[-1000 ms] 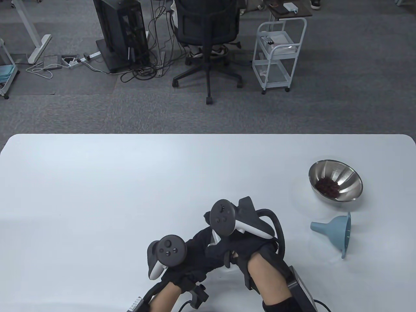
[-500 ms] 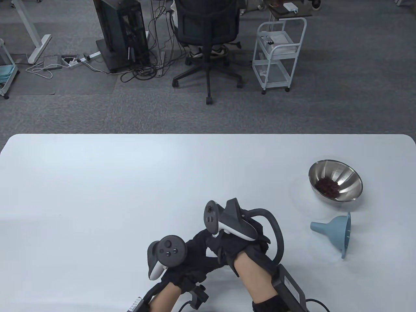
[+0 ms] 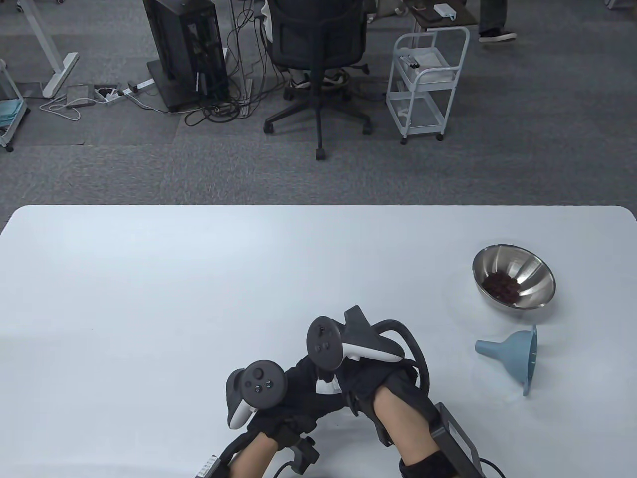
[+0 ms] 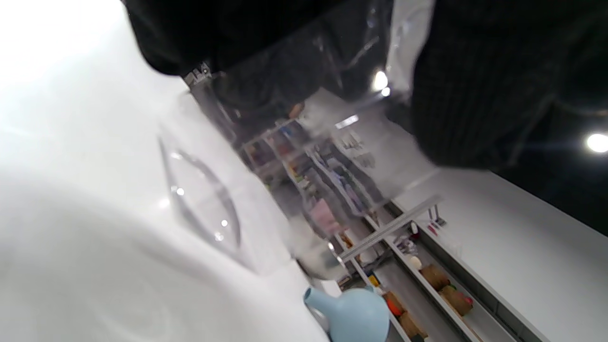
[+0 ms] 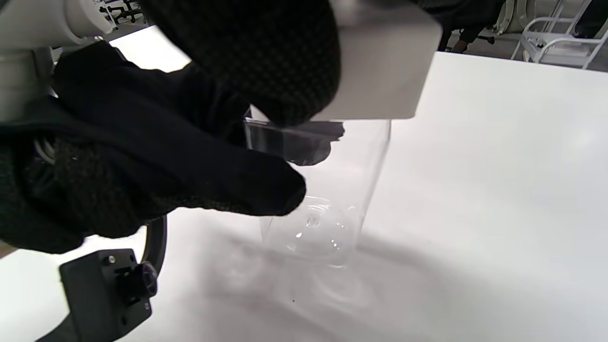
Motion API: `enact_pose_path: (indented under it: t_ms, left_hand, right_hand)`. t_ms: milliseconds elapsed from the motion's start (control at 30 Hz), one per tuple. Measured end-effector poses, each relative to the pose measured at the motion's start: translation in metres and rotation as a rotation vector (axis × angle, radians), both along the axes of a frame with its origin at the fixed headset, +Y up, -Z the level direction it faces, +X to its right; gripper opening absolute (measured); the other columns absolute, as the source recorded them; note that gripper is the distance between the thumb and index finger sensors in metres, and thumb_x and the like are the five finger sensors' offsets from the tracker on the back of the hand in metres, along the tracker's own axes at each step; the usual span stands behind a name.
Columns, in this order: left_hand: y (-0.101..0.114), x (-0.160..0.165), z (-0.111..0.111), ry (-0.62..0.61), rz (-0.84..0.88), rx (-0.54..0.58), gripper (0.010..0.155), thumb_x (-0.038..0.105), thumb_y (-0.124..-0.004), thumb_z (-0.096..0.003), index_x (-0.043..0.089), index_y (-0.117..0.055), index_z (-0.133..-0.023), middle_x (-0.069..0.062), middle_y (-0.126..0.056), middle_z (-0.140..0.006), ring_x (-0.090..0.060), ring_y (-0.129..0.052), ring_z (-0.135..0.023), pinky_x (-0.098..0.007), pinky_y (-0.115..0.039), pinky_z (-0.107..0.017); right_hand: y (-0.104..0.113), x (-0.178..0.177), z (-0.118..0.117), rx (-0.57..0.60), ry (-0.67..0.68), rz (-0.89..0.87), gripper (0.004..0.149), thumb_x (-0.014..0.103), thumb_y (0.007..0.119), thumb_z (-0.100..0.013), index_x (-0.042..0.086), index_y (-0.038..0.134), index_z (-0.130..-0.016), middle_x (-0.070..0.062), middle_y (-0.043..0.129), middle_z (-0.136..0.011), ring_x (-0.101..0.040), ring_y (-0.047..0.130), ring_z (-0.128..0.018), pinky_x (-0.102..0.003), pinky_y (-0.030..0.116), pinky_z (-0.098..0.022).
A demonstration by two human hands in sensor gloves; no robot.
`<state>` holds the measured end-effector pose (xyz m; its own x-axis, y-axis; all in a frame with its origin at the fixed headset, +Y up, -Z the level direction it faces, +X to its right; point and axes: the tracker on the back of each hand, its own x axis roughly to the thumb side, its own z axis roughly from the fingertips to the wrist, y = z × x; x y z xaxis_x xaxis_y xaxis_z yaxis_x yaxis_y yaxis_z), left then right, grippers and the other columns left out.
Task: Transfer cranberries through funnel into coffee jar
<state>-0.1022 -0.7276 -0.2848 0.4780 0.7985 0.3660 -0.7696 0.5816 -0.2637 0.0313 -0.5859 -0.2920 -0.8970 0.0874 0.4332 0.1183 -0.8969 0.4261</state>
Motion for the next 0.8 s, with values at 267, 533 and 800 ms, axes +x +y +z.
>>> enact_pose_path:
  t_ms: [267, 533, 800]
  left_hand:
    - [0.000, 0.001, 0.000, 0.001, -0.001, -0.001, 0.089, 0.059, -0.095, -0.0383, 0.020, -0.055, -0.108, -0.009, -0.070, -0.110, -0.034, -0.085, -0.098, -0.052, -0.073, -0.070]
    - [0.000, 0.001, 0.000, 0.004, -0.002, -0.001, 0.089, 0.059, -0.094, -0.0385, 0.020, -0.055, -0.108, -0.009, -0.070, -0.110, -0.035, -0.085, -0.098, -0.052, -0.073, -0.070]
    - [0.000, 0.002, 0.001, -0.001, 0.000, -0.002, 0.089, 0.059, -0.094, -0.0387, 0.019, -0.055, -0.108, -0.010, -0.070, -0.110, -0.035, -0.085, -0.098, -0.053, -0.073, -0.069]
  right_hand:
    - [0.022, 0.008, 0.001, 0.095, -0.170, -0.027, 0.083, 0.058, 0.088, -0.040, 0.028, 0.050, -0.108, -0.015, 0.035, -0.121, -0.054, 0.047, -0.104, -0.062, 0.055, -0.069]
    - [0.013, 0.010, -0.004, 0.197, -0.429, 0.205, 0.095, 0.078, 0.062, -0.037, 0.019, 0.044, -0.109, -0.026, 0.069, -0.106, -0.039, 0.099, -0.062, -0.046, 0.084, -0.040]
    - [-0.004, 0.003, -0.009, 0.168, -0.443, 0.243, 0.092, 0.076, 0.057, -0.040, 0.014, 0.043, -0.107, -0.020, 0.095, -0.082, -0.020, 0.111, -0.031, -0.030, 0.091, -0.017]
